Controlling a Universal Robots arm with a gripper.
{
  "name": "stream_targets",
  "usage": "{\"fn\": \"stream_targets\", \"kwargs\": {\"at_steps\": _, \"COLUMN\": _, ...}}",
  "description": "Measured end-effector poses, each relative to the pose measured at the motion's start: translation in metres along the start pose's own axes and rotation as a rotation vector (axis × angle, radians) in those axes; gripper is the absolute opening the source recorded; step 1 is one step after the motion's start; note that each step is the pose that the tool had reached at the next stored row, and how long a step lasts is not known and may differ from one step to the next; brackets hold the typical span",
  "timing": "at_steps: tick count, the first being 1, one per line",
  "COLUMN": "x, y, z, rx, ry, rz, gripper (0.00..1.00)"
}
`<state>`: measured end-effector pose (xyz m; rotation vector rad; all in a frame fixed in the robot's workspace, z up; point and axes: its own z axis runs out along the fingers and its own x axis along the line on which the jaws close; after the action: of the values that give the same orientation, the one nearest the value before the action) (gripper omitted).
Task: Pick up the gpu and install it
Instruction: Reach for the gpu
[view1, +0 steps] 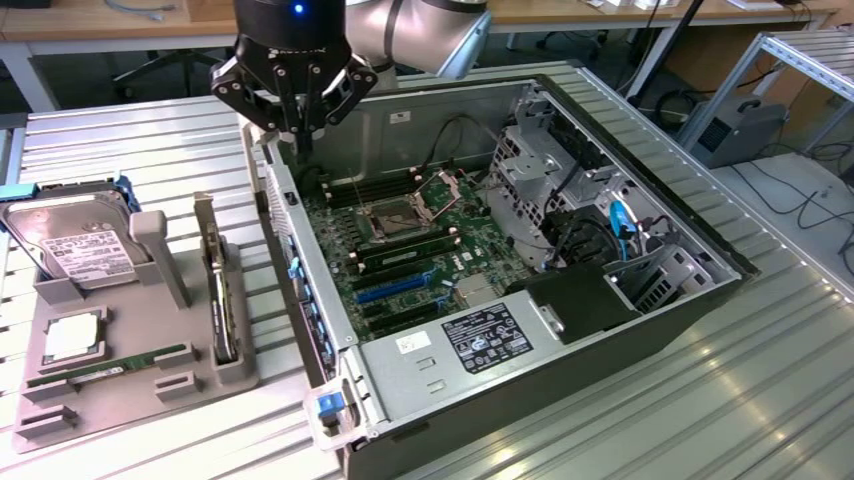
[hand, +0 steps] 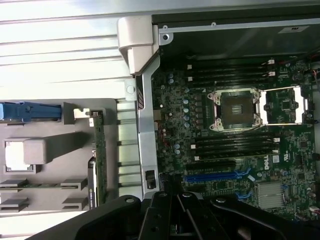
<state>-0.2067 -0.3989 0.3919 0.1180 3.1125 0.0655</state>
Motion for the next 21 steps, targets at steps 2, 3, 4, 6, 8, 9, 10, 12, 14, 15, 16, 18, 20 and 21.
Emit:
{"fn": "stream_targets", "kwargs": {"at_steps": 2, "x": 0.0006, "y": -0.0001, "z": 0.0000, "rx": 0.0000, "ry": 0.0000, "rz": 0.000, "gripper": 0.11}}
{"fn": "stream_targets", "kwargs": {"at_steps": 3, "x": 0.0009, "y": -0.0001, "z": 0.0000, "rx": 0.0000, "ry": 0.0000, "rz": 0.000, "gripper": 0.11}}
{"fn": "stream_targets", "kwargs": {"at_steps": 4, "x": 0.0012, "y": -0.0001, "z": 0.0000, "rx": 0.0000, "ry": 0.0000, "rz": 0.000, "gripper": 0.11}}
{"fn": "stream_targets", "kwargs": {"at_steps": 6, "x": 0.0017, "y": -0.0001, "z": 0.0000, "rx": 0.0000, "ry": 0.0000, "rz": 0.000, "gripper": 0.11}}
{"fn": "stream_targets", "kwargs": {"at_steps": 8, "x": 0.0026, "y": -0.0002, "z": -0.0001, "rx": 0.0000, "ry": 0.0000, "rz": 0.000, "gripper": 0.11}}
{"fn": "stream_targets", "kwargs": {"at_steps": 9, "x": 0.0029, "y": -0.0002, "z": -0.0001, "rx": 0.0000, "ry": 0.0000, "rz": 0.000, "gripper": 0.11}}
{"fn": "stream_targets", "kwargs": {"at_steps": 10, "x": 0.0032, "y": -0.0002, "z": -0.0001, "rx": 0.0000, "ry": 0.0000, "rz": 0.000, "gripper": 0.11}}
{"fn": "stream_targets", "kwargs": {"at_steps": 12, "x": 0.0038, "y": -0.0003, "z": -0.0001, "rx": 0.0000, "ry": 0.0000, "rz": 0.000, "gripper": 0.11}}
{"fn": "stream_targets", "kwargs": {"at_steps": 14, "x": 0.0043, "y": -0.0003, "z": -0.0001, "rx": -0.0001, "ry": 0.0000, "rz": 0.000, "gripper": 0.11}}
{"fn": "stream_targets", "kwargs": {"at_steps": 15, "x": 0.0045, "y": -0.0004, "z": -0.0001, "rx": 0.0000, "ry": 0.0000, "rz": 0.000, "gripper": 0.11}}
{"fn": "stream_targets", "kwargs": {"at_steps": 16, "x": 0.0048, "y": -0.0004, "z": -0.0001, "rx": 0.0000, "ry": 0.0000, "rz": 0.000, "gripper": 0.11}}
{"fn": "stream_targets", "kwargs": {"at_steps": 18, "x": 0.0053, "y": -0.0004, "z": -0.0001, "rx": 0.0000, "ry": 0.0000, "rz": 0.000, "gripper": 0.11}}
{"fn": "stream_targets", "kwargs": {"at_steps": 20, "x": 0.0058, "y": -0.0004, "z": -0.0001, "rx": 0.0000, "ry": 0.0000, "rz": 0.000, "gripper": 0.11}}
{"fn": "stream_targets", "kwargs": {"at_steps": 21, "x": 0.0061, "y": -0.0005, "z": -0.0001, "rx": 0.0000, "ry": 0.0000, "rz": 0.000, "gripper": 0.11}}
